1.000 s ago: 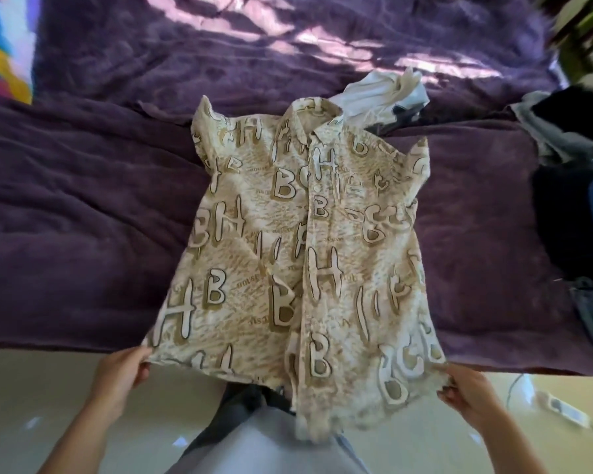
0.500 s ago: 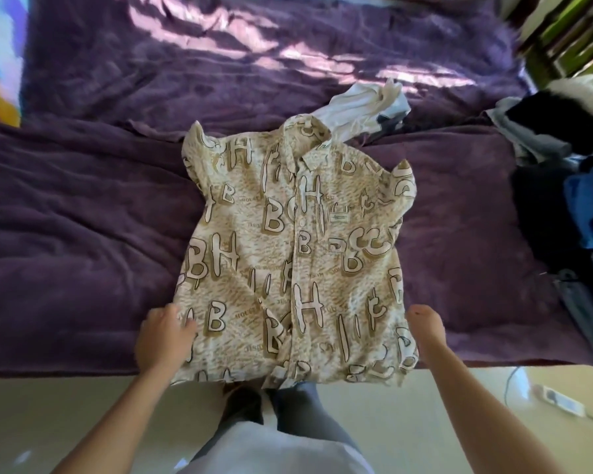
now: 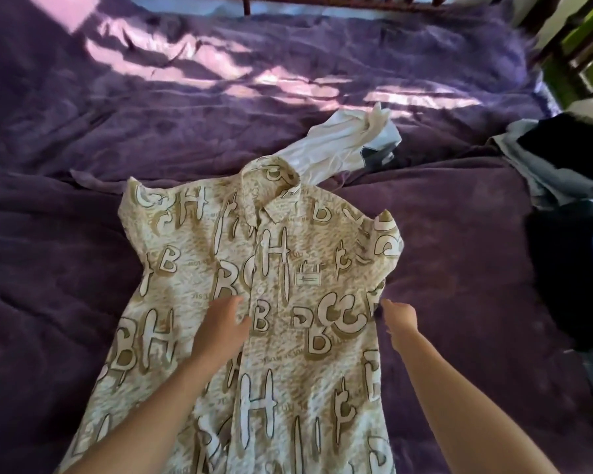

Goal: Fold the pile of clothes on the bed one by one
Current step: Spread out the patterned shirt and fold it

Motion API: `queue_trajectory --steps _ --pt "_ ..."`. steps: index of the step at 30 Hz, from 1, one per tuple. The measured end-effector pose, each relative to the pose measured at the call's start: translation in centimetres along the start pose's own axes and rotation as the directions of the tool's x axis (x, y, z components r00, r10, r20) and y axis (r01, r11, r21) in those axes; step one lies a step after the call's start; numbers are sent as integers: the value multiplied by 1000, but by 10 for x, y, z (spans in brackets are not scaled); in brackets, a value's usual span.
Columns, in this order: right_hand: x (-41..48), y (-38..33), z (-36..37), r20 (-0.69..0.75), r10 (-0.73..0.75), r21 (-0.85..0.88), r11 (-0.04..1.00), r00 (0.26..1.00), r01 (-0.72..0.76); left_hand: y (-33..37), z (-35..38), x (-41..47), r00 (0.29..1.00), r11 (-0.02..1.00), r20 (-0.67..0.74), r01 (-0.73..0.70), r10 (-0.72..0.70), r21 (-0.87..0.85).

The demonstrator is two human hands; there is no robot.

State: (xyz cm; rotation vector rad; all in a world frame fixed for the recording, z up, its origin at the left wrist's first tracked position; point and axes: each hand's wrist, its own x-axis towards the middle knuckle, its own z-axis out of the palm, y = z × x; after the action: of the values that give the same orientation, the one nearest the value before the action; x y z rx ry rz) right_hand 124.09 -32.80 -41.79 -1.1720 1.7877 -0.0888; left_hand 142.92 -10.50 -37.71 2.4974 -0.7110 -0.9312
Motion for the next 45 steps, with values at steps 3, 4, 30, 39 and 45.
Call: queue_trajectory --steps 3,4,30,39,45 --pt "26 -11 13 20 99 83 991 995 -101 18 14 23 998 992 16 70 -69 -102" --pt "30 -14 17 44 149 137 979 988 -154 22 17 28 996 986 17 92 -91 -136" --pt "-10 11 34 768 -434 -539 -41 471 842 6 18 16 982 968 60 188 -180 -167" --pt "-34 -11 65 582 -246 -788 63 775 612 -80 -42 30 847 897 -312 362 -430 -255" --pt "-52 -48 120 685 -189 -706 65 704 705 -96 -91 77 785 765 -243 397 -570 -508"
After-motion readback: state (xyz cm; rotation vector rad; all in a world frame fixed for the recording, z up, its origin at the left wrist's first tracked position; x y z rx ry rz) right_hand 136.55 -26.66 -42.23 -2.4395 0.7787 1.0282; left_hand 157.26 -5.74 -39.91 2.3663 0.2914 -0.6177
